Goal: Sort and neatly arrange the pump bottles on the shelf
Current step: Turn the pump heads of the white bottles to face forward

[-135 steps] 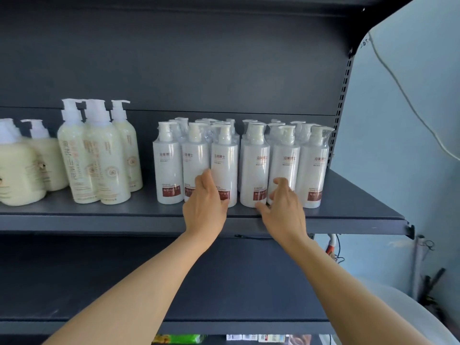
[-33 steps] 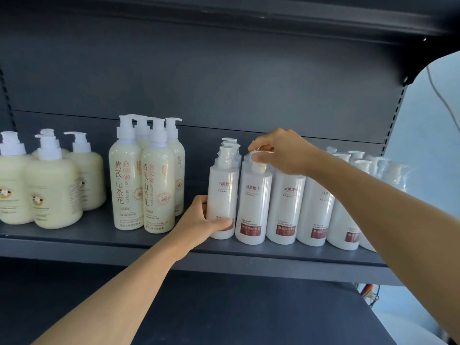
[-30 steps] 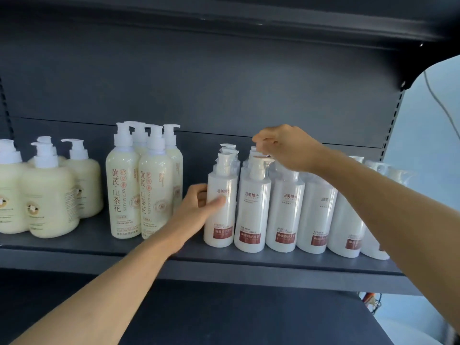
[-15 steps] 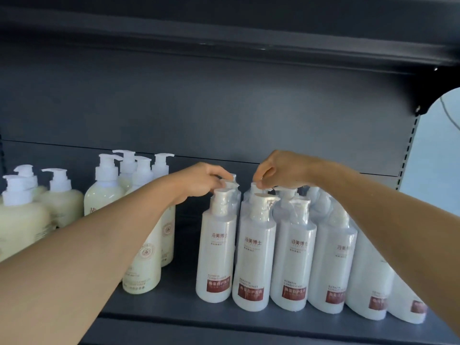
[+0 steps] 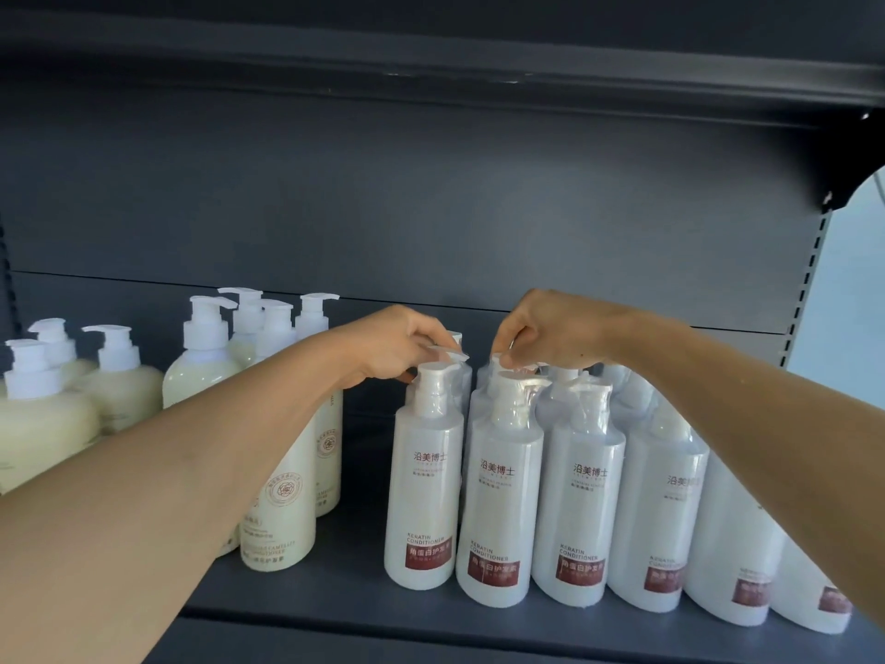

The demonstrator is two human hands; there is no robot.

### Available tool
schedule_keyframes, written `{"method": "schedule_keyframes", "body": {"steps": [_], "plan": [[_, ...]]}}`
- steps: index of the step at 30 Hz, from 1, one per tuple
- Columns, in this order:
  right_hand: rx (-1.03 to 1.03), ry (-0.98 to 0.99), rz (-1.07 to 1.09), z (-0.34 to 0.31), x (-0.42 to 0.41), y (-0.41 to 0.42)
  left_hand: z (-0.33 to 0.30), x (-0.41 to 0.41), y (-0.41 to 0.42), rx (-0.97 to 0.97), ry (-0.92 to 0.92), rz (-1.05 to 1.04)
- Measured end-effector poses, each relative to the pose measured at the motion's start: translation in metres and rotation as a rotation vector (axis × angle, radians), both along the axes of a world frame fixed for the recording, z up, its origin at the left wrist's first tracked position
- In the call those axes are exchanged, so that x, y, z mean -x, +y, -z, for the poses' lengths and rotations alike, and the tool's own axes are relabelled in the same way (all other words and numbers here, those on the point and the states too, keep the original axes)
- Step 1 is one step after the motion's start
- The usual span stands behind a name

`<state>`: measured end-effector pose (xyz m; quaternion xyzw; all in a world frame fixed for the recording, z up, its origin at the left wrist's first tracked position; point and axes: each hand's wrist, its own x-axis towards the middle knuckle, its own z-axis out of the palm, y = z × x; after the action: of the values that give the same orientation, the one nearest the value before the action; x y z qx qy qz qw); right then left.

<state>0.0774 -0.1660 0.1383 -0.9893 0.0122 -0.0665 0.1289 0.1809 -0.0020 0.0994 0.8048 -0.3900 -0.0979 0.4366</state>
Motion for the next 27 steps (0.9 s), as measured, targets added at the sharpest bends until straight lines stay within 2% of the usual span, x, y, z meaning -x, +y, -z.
{"method": "schedule_keyframes", "body": {"steps": [7,10,12,15,19,27], "plan": [[-0.001,0.043,0.000,-0.002,0.000,-0.005,-0.008,-0.005,0.000,-0.088,0.028,-0.029],[-0.109,-0.058,0.038,-0.009,-0.010,-0.018,-0.020,-0.009,-0.006,-0.083,-0.001,-0.088],[-0.069,-0.122,0.084,-0.013,-0.020,-0.027,-0.026,-0.016,-0.016,-0.045,-0.059,-0.153],[0.037,-0.036,0.115,-0.011,-0.033,-0.034,-0.027,-0.028,-0.035,-0.097,-0.119,-0.176],[0.039,0.036,0.093,-0.004,-0.047,-0.036,-0.019,-0.039,-0.051,-0.257,-0.082,-0.156],[0.004,0.052,0.067,0.003,-0.057,-0.044,-0.020,-0.046,-0.047,-0.245,-0.059,-0.091]]}}
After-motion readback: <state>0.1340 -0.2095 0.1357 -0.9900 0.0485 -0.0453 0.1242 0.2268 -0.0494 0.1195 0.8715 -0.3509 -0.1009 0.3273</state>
